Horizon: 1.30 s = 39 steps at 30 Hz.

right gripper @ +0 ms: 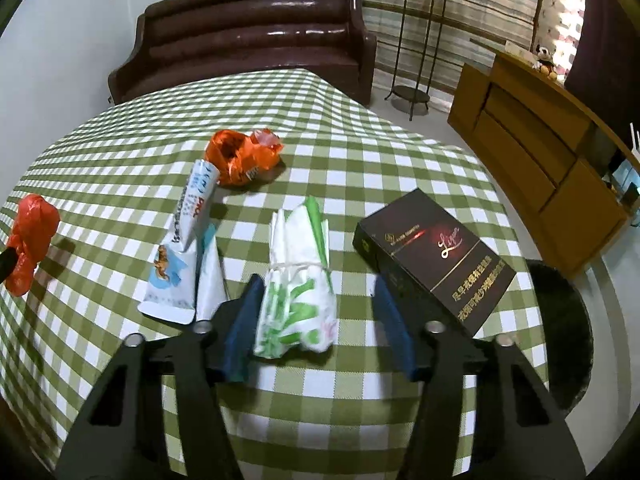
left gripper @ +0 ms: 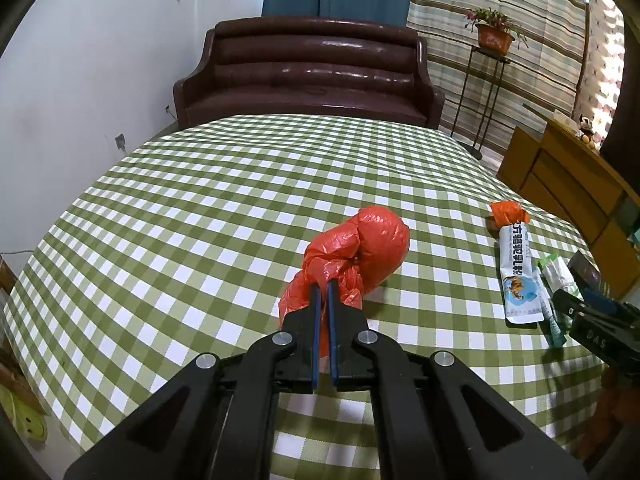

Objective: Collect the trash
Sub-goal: 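Move the right tool to the white-green wrapper and grasp it while the left tool holds the bag, then carry the red bag and white-green wrapper over the black bin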

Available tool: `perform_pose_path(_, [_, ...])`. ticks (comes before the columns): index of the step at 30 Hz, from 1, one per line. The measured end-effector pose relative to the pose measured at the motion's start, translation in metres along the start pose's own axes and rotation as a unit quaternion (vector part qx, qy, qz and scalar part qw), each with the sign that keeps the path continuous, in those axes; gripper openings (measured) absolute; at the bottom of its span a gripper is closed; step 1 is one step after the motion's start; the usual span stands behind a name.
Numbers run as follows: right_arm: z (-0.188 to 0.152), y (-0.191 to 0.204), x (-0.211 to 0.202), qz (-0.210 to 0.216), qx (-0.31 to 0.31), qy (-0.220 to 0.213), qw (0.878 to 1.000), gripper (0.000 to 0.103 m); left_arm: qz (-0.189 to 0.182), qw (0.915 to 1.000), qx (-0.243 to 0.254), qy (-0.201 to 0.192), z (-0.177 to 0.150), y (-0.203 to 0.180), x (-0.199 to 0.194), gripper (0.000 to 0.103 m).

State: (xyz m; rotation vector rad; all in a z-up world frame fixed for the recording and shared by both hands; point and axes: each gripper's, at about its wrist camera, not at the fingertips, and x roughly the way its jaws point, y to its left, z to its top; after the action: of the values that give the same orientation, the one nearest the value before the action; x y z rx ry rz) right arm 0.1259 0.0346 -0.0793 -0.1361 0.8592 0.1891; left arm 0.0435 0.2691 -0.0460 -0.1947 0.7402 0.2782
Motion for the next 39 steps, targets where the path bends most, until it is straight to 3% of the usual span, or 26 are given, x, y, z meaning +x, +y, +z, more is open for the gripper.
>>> perform_pose_path(2, [-0.001, -0.002, 0.001, 0.007, 0.004, 0.003, 1.000, 0.035, -0.001, 1.0000, 0.000, 0.001, 0.000, 0.000, 0.001, 0.004])
perform_pose_path(3, [-0.002, -0.003, 0.001, 0.011, 0.004, 0.005, 1.000, 0.033, -0.001, 1.0000, 0.000, 0.002, 0.000, -0.001, 0.002, 0.004])
perform_pose_path(16, [-0.016, -0.012, -0.032, 0.003, -0.013, -0.048, 0.999, 0.032, -0.002, 0.9999, 0.011, -0.001, -0.004, -0.016, -0.008, 0.004])
perform_pose_path(22, [-0.024, -0.038, -0.058, -0.003, 0.006, -0.069, 0.998, 0.032, -0.017, 0.9995, 0.024, -0.010, -0.003, -0.036, -0.021, 0.004])
perform_pose_path(30, [-0.040, -0.093, -0.087, -0.032, 0.044, -0.091, 0.994, 0.032, -0.072, 0.9957, 0.056, -0.016, -0.004, -0.087, -0.041, 0.004])
perform_pose_path(39, [-0.061, -0.161, -0.102, -0.082, 0.090, -0.099, 0.988, 0.032, -0.154, 0.9838, 0.092, 0.003, -0.008, -0.172, -0.047, 0.004])
